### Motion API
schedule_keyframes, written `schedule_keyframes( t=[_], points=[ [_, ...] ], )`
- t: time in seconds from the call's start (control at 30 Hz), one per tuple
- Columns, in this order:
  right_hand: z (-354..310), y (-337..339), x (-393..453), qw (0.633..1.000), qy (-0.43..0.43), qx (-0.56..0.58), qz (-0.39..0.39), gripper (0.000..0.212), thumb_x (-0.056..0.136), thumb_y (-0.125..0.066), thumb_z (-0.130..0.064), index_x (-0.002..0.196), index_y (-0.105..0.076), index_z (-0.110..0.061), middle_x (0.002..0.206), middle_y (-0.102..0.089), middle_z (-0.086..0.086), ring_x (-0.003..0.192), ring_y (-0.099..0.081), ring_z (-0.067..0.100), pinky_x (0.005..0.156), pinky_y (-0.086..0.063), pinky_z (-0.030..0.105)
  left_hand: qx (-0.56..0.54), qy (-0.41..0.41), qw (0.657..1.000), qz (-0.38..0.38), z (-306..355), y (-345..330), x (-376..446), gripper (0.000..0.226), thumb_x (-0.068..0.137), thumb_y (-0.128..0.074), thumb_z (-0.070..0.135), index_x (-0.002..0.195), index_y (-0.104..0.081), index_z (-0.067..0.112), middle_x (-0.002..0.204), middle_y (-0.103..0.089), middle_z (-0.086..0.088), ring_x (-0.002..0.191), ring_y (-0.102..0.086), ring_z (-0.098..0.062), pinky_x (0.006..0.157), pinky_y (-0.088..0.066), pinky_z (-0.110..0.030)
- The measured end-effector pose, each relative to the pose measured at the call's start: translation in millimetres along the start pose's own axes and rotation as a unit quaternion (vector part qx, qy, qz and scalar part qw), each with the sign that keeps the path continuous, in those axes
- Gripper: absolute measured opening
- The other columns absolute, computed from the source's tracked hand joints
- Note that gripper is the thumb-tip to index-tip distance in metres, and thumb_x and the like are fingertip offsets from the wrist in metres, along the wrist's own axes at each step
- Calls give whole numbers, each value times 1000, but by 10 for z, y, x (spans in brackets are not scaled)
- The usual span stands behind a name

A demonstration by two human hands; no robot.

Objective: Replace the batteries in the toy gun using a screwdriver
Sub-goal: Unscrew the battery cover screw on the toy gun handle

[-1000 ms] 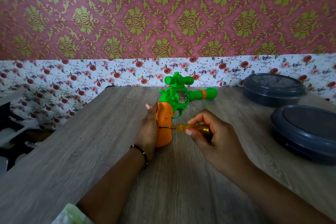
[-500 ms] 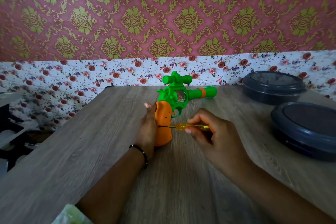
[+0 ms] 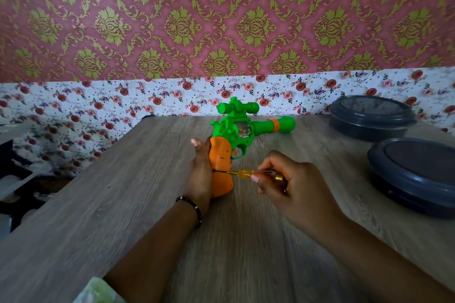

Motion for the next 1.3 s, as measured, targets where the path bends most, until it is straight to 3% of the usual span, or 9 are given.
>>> schedule_keyframes(
  t=[0.2,0.4,0.53,0.73,0.8,0.87,0.97,1.13,1.3],
  points=[
    [-33,-4,5,997,-1,74,-13,16,81,-57,-42,87,-55,-27,72,-61,-14,62,-57,3,52,-41,18,-12,-7,1000,-13,-8,-10,-9,96,68,-12,88,135,-56,35,124,-69,-2,116,-64,-22,108,-44,-51],
    [7,10,-5,995,-44,-90,-3,53,77,-20,-73,86,-46,-27,62,-61,-5,53,-56,6,51,-48,36,-20,2,1000,-11,27,-21,-40,75,70,-13,80,114,-62,42,122,-70,-4,115,-64,-22,108,-44,-52],
    [12,-1,-6,999,-34,-29,-5,36,79,-39,-62,79,-47,-27,59,-62,-2,50,-58,9,51,-50,40,-26,4,1000,-9,21,-33,-30,91,73,-14,79,138,-54,30,126,-67,-7,117,-63,-25,107,-45,-50],
    [-56,31,-2,996,-18,92,-4,10,79,-66,-27,84,-57,-28,71,-62,-10,59,-57,11,54,-45,27,-38,-4,999,-11,-23,-25,22,76,94,-5,64,139,-53,26,127,-67,-7,115,-64,-24,103,-49,-46],
    [-68,4,-19,998,-6,68,-14,14,83,-58,-41,90,-55,-29,70,-61,-10,56,-55,8,52,-45,29,-40,0,999,-15,-16,-25,3,81,87,-8,70,138,-54,27,126,-67,-8,117,-63,-25,105,-46,-48],
    [-61,-8,-29,997,15,-73,-4,35,87,-37,-60,94,-51,-28,57,-54,-10,44,-46,3,42,-40,27,-38,5,999,-12,-12,-23,5,85,75,-14,79,132,-58,32,126,-67,-10,118,-62,-27,108,-43,-54],
    [-48,18,-18,986,7,-164,19,50,89,-17,-65,80,-46,-25,44,-39,-11,36,-37,3,36,-30,21,-31,9,999,-9,11,-27,-22,76,70,-15,80,120,-58,42,127,-67,-9,119,-62,-27,108,-43,-55],
    [-1,-32,-29,999,0,-34,-32,31,85,-36,-57,84,-43,-27,59,-60,-1,50,-57,8,48,-49,38,-44,14,999,-7,41,-23,-47,84,72,-15,74,134,-54,32,125,-67,-13,113,-64,-27,105,-45,-55],
    [-41,-43,-22,995,-3,95,-39,9,85,-57,-32,89,-50,-28,71,-56,-14,61,-55,7,52,-44,24,-35,13,999,-4,18,4,-40,88,69,-17,80,132,-56,33,120,-70,-10,106,-67,-25,104,-46,-55]
  ],
)
Point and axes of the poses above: each hand's wrist, its own x-axis towards the middle knuckle, its own y-axis out of the back of the hand, z = x × y, the point moved 1 cm from there along x, towards the middle knuckle
